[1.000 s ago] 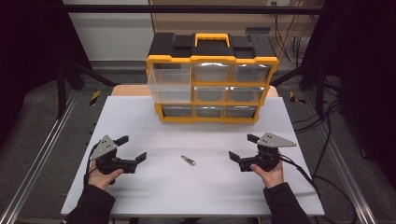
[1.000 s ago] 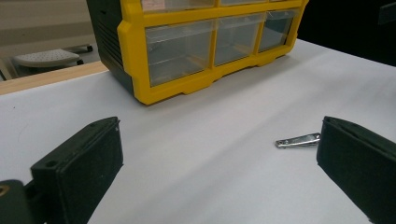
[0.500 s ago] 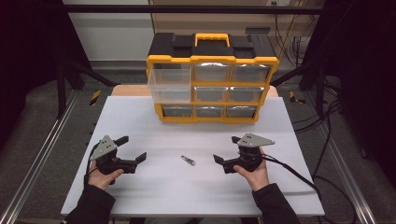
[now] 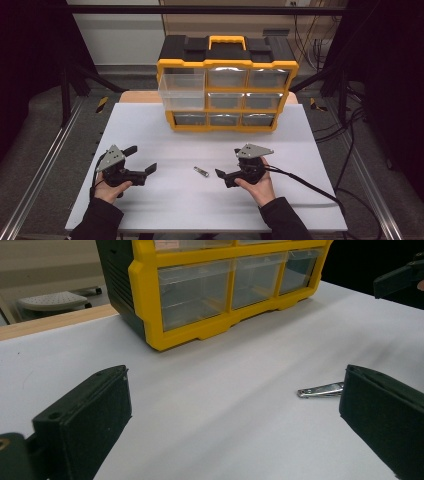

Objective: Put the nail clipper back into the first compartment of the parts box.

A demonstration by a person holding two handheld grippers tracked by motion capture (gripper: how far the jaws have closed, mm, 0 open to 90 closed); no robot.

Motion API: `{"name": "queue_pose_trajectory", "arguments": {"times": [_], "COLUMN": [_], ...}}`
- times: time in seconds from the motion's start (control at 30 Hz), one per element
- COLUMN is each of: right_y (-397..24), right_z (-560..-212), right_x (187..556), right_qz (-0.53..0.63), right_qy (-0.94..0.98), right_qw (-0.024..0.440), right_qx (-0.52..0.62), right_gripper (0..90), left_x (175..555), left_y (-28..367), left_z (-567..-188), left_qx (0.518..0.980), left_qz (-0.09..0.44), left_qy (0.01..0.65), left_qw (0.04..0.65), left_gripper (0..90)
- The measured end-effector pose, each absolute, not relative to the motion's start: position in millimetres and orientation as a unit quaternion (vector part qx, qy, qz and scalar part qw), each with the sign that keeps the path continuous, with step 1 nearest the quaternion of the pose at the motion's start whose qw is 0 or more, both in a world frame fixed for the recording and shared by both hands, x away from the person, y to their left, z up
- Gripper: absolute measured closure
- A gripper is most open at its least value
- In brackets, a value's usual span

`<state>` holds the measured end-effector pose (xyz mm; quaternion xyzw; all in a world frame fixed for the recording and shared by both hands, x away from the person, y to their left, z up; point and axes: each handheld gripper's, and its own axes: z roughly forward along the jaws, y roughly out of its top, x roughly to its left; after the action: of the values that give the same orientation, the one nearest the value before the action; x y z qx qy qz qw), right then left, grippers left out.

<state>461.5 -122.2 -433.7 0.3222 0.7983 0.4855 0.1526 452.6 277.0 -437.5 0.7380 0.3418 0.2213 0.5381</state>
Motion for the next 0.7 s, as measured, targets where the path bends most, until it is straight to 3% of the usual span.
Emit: {"name": "queue_pose_trajectory", "arguments": {"times": [0.7], "right_y": [-86.6], "right_z": [-448.9], "right_x": [471.5], "right_qz": [0.449], "right_qy": [0.826], "right_qw": [0.128], "right_qx": [0.316], "right_gripper": [3.3], "left_x": [453.2], "left_y": [276.8], "left_z": [-438.5], "left_qx": [0.740], "left_qz": [0.220], "left_qy": [0.343], "left_qw": [0.535], "left_gripper": [0.1]}}
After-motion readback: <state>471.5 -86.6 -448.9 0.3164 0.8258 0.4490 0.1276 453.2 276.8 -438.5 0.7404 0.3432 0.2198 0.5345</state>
